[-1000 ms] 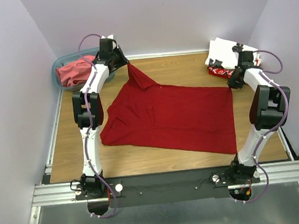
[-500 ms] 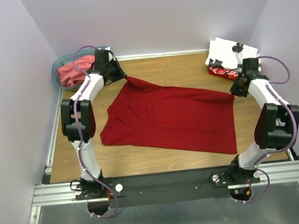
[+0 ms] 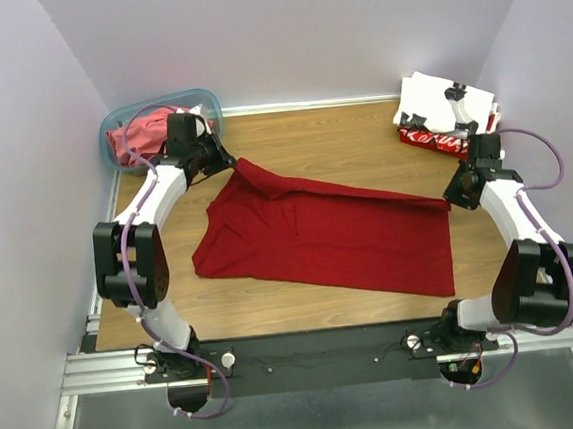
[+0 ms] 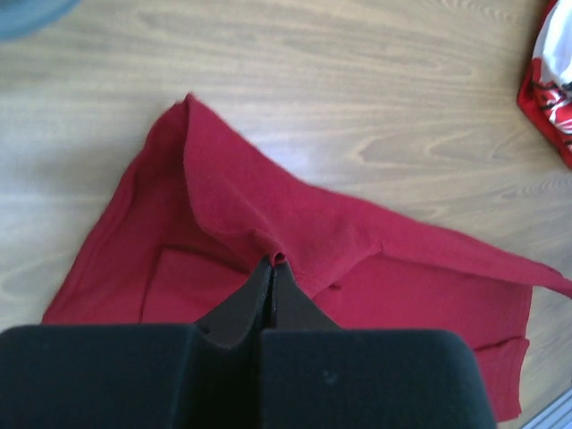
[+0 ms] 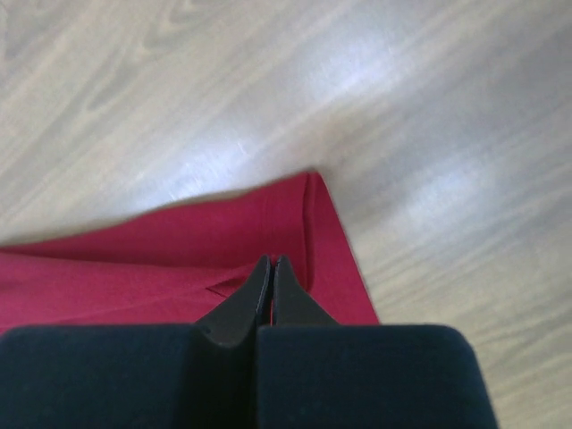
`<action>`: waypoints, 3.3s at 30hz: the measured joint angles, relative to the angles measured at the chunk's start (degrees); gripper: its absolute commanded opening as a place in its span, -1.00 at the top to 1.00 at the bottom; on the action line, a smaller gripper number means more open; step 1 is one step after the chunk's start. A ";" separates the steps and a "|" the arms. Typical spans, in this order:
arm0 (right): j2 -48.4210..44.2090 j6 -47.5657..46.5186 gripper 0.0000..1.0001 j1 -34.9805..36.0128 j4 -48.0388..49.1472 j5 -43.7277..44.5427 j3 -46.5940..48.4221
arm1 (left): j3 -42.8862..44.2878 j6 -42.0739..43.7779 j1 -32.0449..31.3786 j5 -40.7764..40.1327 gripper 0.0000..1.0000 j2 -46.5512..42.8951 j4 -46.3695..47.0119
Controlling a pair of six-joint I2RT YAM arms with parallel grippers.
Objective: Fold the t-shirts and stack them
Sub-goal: Fold the tshirt
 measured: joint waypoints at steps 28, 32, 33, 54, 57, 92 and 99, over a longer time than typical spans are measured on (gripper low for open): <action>-8.96 4.94 0.39 0.00 -6.03 4.70 -7.41 | -25.46 -3.98 0.15 -0.15 0.39 -28.92 -0.35; -9.84 5.42 -0.33 0.00 -7.28 5.57 -7.41 | -27.61 -4.42 0.15 -0.17 -0.59 -31.67 -3.23; -11.28 5.97 -0.39 0.02 -7.98 6.10 -7.41 | -28.04 -4.44 0.15 -0.22 -0.71 -33.09 -3.91; -3.28 6.54 -0.45 0.00 -3.76 5.03 -5.90 | -16.28 2.45 0.55 -4.48 -0.68 -14.58 0.46; -1.03 6.56 -0.39 0.00 -2.21 4.81 -5.05 | -13.99 3.08 0.55 -5.03 -0.64 -9.05 2.45; 14.71 7.06 0.78 -1.18 7.85 1.40 -2.01 | -4.13 3.78 -0.76 -8.85 0.60 12.37 6.03; 15.56 7.23 0.95 -1.18 8.04 1.38 -1.16 | -4.13 4.26 -0.76 -9.29 1.00 13.60 6.03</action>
